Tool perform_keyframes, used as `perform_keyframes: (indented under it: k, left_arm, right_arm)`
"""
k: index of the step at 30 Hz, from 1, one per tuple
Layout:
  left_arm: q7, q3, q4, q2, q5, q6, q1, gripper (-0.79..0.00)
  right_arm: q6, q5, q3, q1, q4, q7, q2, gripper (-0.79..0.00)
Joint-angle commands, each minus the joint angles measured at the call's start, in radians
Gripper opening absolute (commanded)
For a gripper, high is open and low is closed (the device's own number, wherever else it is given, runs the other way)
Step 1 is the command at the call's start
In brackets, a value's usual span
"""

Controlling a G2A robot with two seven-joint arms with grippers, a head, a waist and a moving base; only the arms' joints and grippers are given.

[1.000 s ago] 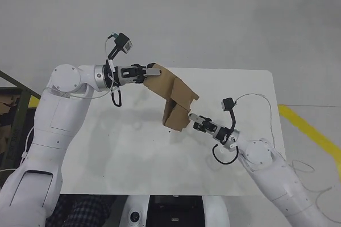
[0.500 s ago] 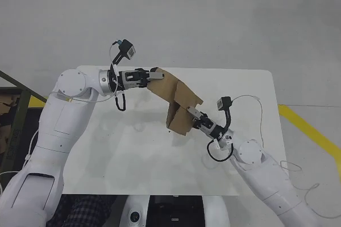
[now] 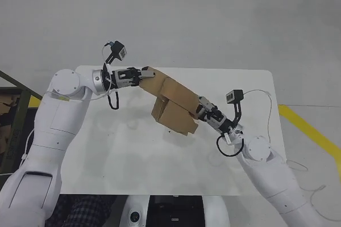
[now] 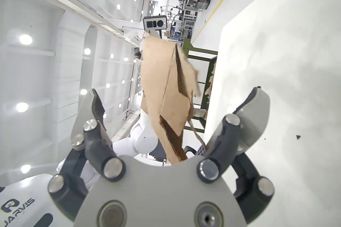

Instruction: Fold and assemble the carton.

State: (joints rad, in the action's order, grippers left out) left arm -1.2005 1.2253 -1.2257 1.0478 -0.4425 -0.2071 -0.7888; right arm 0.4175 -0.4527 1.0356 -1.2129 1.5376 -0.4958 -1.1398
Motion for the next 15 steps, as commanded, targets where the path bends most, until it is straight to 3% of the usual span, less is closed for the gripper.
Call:
perform_keyframes:
  k: [1,13,14,15]
  left_arm:
    - [-0.006,0.005,0.007,-0.002,0.000,0.000,-0.003,-0.785]
    - [-0.028,-0.001,0.031,-0.003,-0.023,-0.002,-0.006,-0.785]
    - [-0.030,-0.002,0.034,-0.003,-0.028,-0.002,-0.005,-0.785]
    - [-0.032,-0.004,0.035,-0.003,-0.030,-0.003,-0.004,-0.785]
  right_arm:
    - [0.003,-0.013,0.010,-0.004,0.009,-0.018,0.000,0.000]
    - [0.017,-0.034,0.032,-0.012,0.030,-0.097,-0.004,0.000]
    - [0.019,-0.033,0.033,-0.012,0.031,-0.099,-0.004,-0.046]
    - [0.021,-0.034,0.033,-0.012,0.032,-0.103,-0.005,-0.308]
